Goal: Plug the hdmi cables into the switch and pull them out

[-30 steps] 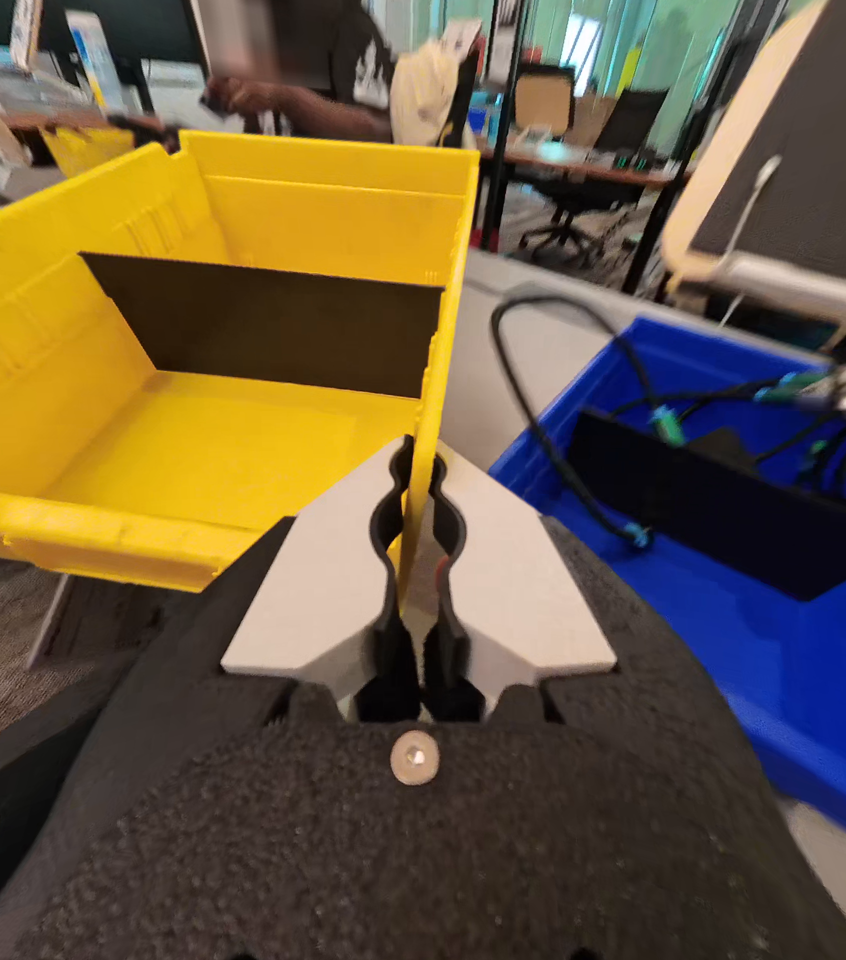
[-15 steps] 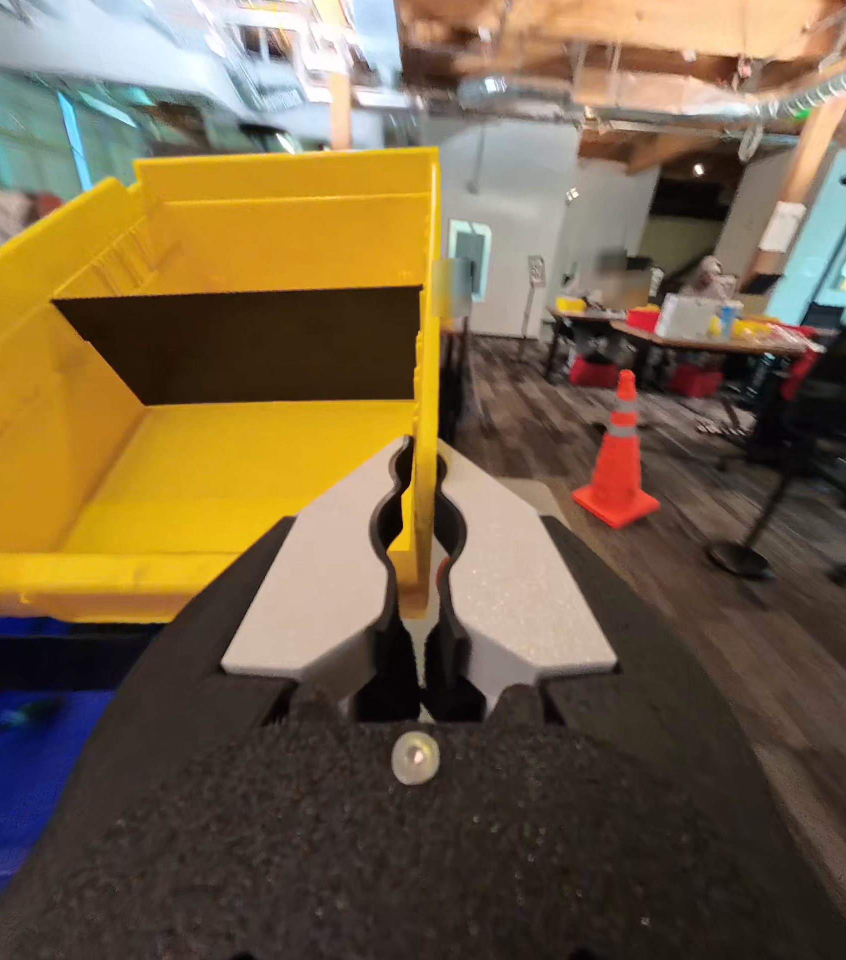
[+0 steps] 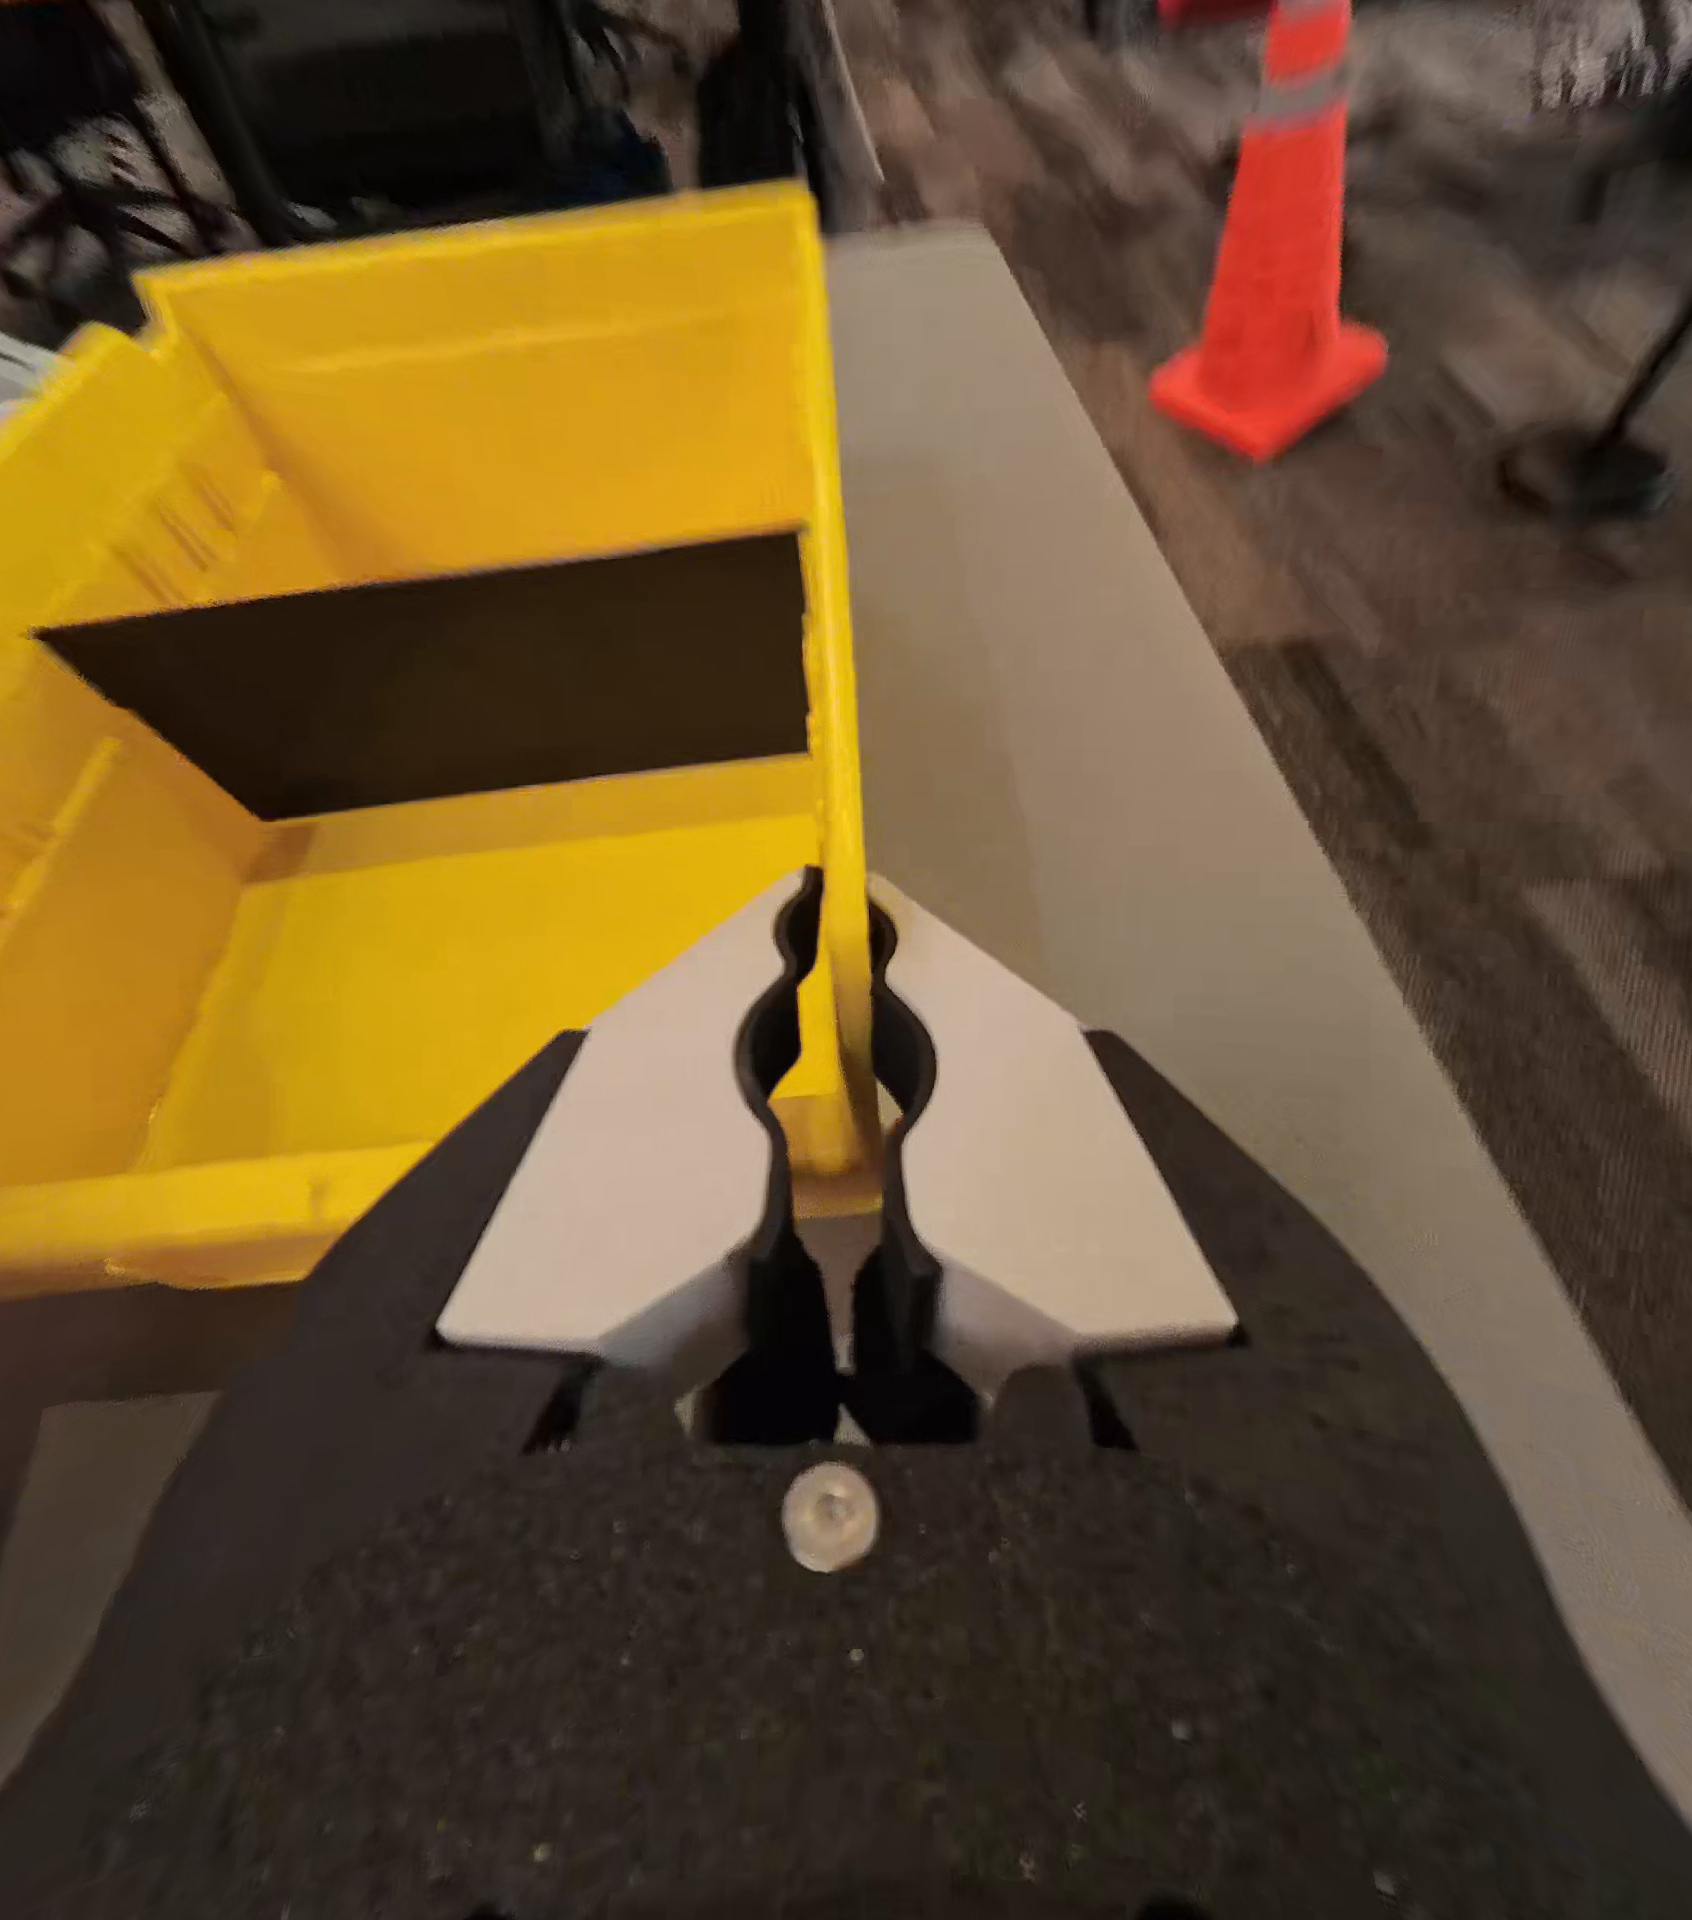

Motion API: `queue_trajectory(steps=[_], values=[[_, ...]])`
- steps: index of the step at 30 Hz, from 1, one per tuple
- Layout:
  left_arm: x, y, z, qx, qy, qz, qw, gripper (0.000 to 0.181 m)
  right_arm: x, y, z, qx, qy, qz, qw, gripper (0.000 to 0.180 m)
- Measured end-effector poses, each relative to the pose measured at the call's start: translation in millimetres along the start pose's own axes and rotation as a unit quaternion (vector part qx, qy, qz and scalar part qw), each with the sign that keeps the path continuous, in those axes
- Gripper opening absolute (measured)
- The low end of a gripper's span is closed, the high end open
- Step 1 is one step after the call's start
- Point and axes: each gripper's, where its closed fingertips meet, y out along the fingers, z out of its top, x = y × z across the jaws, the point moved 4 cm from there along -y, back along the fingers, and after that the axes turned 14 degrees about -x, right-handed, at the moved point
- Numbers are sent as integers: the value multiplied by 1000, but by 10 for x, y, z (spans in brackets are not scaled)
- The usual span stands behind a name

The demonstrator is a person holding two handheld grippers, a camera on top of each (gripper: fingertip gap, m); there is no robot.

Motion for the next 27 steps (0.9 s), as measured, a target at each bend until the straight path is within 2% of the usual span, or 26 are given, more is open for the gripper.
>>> queue_trajectory(steps=[2, 3, 5, 9, 12, 15, 18, 20, 22, 23, 24, 27], values=[[40, -45, -11, -22, 3, -23, 999, 10, 10, 13, -39, 1, 38, 5, 999, 8], [73, -81, -22, -31, 2, -51, 998, 22, 8, 13, -41, 0, 34, 1, 999, 8], [97, -249, -39, -30, -11, -109, 993, 26, 25, 1, -35, -8, 1, -27, 1000, 12], [-75, -977, -143, 20, -40, -231, 972, 26, -6, -217, 132, 37, -28, -81, 996, 20], [-623, -1487, -327, 79, -25, -211, 974, 26, -319, -520, 312, 90, -47, -62, 993, 25], [-1450, -1745, -589, 110, -29, -111, 987, 26, -966, -824, 483, 135, -81, 8, 987, 25], [-2239, -1763, -909, 101, -76, -10, 992, 27, -1960, -1099, 495, 156, -133, 164, 965, 27], [-2549, -1657, -1136, 74, -121, 2, 990, 33, -2564, -1188, 315, 131, -149, 264, 944, 42], [-2674, -1513, -1313, 38, -141, -9, 989, 40, -2956, -1109, 69, 78, -116, 316, 939, 50], [-2711, -1443, -1366, 25, -142, -7, 990, 42, -3101, -1034, -68, 60, -111, 319, 939, 54], [-2725, -1377, -1394, 19, -143, -11, 990, 44, -3183, -925, -203, 51, -120, 290, 948, 59], [-2665, -1149, -1451, -17, -139, -41, 989, 43, -3249, -575, -634, 22, -183, 149, 972, 57]])
